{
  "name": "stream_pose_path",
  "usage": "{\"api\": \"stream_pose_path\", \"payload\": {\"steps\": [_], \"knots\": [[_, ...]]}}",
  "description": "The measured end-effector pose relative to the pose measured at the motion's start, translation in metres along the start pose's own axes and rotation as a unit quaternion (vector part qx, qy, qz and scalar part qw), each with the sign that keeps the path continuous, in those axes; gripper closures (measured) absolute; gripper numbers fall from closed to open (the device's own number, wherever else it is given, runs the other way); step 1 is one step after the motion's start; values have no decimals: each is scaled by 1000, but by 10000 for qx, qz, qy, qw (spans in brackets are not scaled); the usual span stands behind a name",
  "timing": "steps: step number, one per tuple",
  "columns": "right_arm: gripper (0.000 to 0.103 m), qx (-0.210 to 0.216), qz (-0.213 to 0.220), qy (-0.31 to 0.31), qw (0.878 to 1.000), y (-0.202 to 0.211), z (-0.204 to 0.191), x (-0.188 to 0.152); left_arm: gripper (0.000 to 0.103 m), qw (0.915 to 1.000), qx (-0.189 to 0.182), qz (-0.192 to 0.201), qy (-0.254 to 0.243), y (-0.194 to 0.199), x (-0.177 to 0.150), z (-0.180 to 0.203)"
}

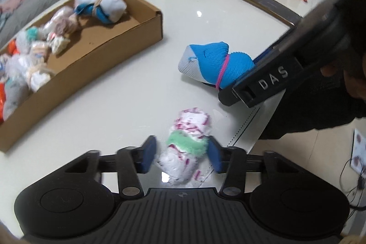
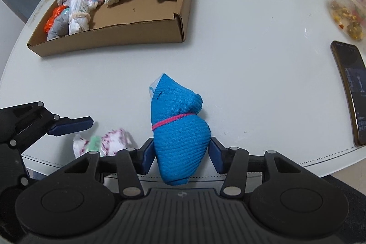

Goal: Organize objects
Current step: 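Grasp the pink-white patterned bundle with the left gripper while the right grasps the blue sock, then carry the patterned bundle and blue sock over the tray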

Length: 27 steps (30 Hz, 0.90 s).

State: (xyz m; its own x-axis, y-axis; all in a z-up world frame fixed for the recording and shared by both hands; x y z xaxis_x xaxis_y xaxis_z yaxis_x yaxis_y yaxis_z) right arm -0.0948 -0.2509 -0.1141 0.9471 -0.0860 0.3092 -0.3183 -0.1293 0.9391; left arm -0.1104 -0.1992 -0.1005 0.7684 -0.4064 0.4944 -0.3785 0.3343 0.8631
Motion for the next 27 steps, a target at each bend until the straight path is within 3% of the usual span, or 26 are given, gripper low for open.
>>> {"api": "stream_pose_path", "payload": {"steps": [3, 7, 14, 27], "knots": [[59, 1, 7, 110, 9999, 1, -2, -1, 54, 10000, 30, 24, 84, -1, 0, -2], [61, 16, 28, 235, 9997, 1, -6, -1, 66, 9995, 113, 70, 275, 1, 1, -3], [62, -13, 64, 319, 9995, 3, -8, 0, 67, 9987, 180, -5, 469, 3, 1, -8], [62, 20, 292, 221, 9993, 11, -3, 14, 67, 9869, 493, 190, 1525, 38, 8, -52]]}}
Point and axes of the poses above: each gripper's, at about its wrist camera, not at the fingertips, and y roughly against the way its jaws point, z to its right, x to its top, the point moved 4 cm from there along -y, roughly the way its jaws point, and after that the axes turned 1 degree about -x, right-handed, at the moved point
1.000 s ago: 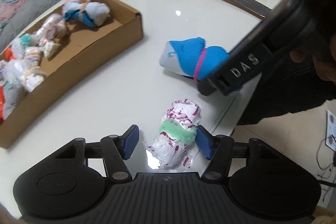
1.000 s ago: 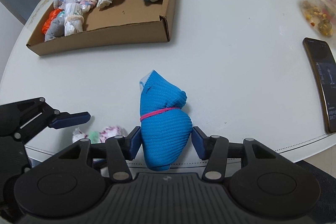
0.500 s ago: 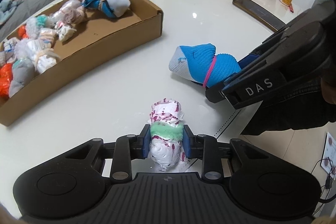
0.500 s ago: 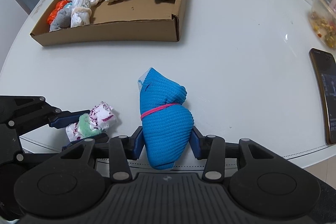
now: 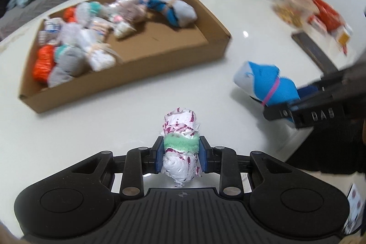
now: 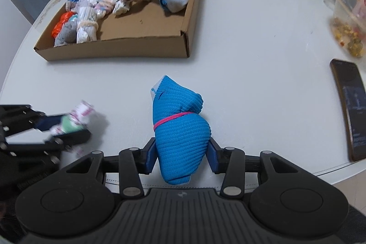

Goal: Organize objects
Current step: 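Carry the patterned bundle and blue sock over the tray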

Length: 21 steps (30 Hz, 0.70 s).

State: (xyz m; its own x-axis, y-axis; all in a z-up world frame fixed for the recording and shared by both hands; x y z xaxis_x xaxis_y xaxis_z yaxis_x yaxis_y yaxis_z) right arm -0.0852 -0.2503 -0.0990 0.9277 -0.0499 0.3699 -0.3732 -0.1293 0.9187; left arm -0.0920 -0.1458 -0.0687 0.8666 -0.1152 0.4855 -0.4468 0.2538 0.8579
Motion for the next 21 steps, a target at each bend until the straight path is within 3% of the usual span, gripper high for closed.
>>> {"api": "stream_pose_path", "payload": {"steps": [12, 21], "knots": [[62, 312, 860, -42, 9958, 49, 18, 49, 67, 9954, 481, 781, 267, 73, 55, -42], [62, 358, 1497, 332, 9875, 58, 24, 101, 67, 9934, 597, 976, 19, 72, 96, -56]]}}
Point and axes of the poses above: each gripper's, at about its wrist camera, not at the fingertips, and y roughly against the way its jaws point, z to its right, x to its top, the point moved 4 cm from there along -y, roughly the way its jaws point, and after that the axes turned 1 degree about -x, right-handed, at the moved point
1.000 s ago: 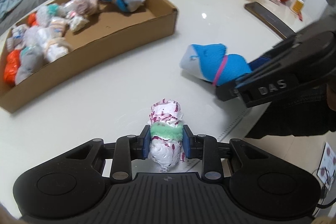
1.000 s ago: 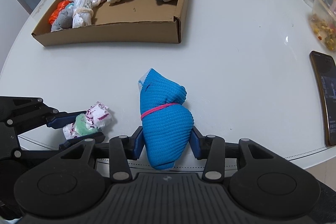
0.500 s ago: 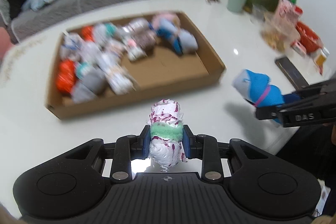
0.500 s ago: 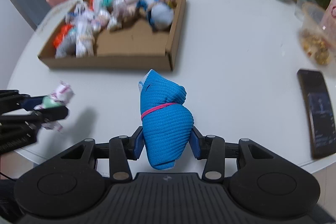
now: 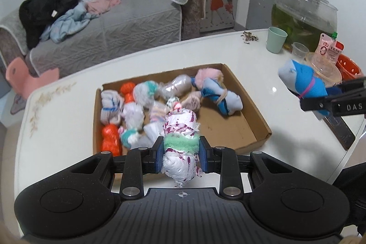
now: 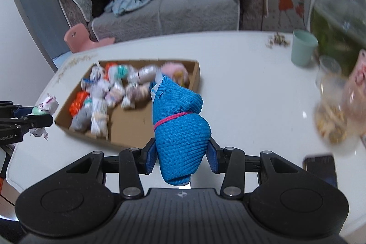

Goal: Organize objects
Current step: 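Carry the patterned bundle and blue sock over the tray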

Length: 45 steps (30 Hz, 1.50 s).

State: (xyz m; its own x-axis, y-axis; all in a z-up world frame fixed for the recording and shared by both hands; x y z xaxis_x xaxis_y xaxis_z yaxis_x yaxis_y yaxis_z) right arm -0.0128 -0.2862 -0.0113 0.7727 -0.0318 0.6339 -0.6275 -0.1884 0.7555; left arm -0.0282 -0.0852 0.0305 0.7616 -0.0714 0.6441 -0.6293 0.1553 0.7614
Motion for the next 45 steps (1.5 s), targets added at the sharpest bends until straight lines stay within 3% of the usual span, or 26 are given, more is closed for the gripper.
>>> {"api": "stream_pose_path", "payload": {"steps": [5, 10, 17, 24, 33, 39, 45], "knots": [[62, 369, 388, 202, 9984, -1, -12, 9, 67, 9996, -30, 57, -282, -11, 11, 10], [62, 574, 398, 494, 9963, -3, -29, 10, 67, 9989, -173, -5, -440, -28, 12, 20], [62, 905, -18, 758, 9930, -26, -39, 13, 67, 9973, -551, -228, -438, -64, 15, 21], [62, 1089, -384, 944, 9888, -52, -39, 17, 67, 9947, -661, -490, -612, -104, 11, 22], [62, 1323, -909, 1489, 9757, -86, -43, 7, 67, 9933, -765, -758, -425, -142, -1, 16], [62, 963, -1269, 1608, 9740, -110, -43, 1, 66, 9945, -518, -872, -261, -155, -8, 13], [62, 754, -1415, 1724, 9719, -119, -48, -4, 66, 9943, -524, -907, -194, -161, -17, 16]]}}
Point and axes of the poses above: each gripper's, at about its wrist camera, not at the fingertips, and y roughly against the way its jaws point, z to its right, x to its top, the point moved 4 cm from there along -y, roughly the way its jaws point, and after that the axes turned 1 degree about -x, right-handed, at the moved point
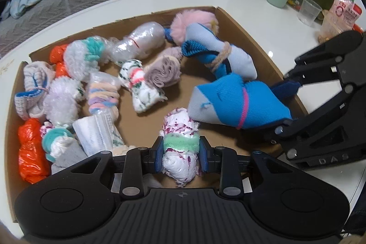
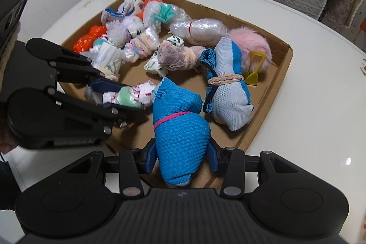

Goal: Organize objects
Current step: 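Carry the patterned bundle and blue sock over the tray, then lower both bundles into the tray and open both grippers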

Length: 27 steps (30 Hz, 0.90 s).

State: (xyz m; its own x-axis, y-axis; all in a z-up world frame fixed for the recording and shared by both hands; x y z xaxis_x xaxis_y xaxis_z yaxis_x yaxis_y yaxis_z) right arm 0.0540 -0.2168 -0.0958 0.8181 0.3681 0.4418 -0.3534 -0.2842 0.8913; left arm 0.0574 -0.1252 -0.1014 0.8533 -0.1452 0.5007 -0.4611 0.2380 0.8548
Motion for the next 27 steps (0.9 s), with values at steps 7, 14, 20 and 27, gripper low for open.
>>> {"api": "stream_pose_path", "payload": {"steps": [7, 14, 20, 27], "knots": [[59, 84, 62, 113, 9999, 1, 3, 1, 53, 9995, -125, -66, -282, 2, -1, 0], [49, 44, 132, 322, 9994, 4, -2, 1, 41, 9962, 14, -214, -848, 4, 2, 3], [44, -13, 68, 769, 9970, 0, -6, 3, 37, 9916, -26, -292, -1258, 5, 6, 3], [43, 17, 59, 932, 9956, -2, -12, 6, 27, 9932, 45, -283, -1127, 5, 4, 0]]}}
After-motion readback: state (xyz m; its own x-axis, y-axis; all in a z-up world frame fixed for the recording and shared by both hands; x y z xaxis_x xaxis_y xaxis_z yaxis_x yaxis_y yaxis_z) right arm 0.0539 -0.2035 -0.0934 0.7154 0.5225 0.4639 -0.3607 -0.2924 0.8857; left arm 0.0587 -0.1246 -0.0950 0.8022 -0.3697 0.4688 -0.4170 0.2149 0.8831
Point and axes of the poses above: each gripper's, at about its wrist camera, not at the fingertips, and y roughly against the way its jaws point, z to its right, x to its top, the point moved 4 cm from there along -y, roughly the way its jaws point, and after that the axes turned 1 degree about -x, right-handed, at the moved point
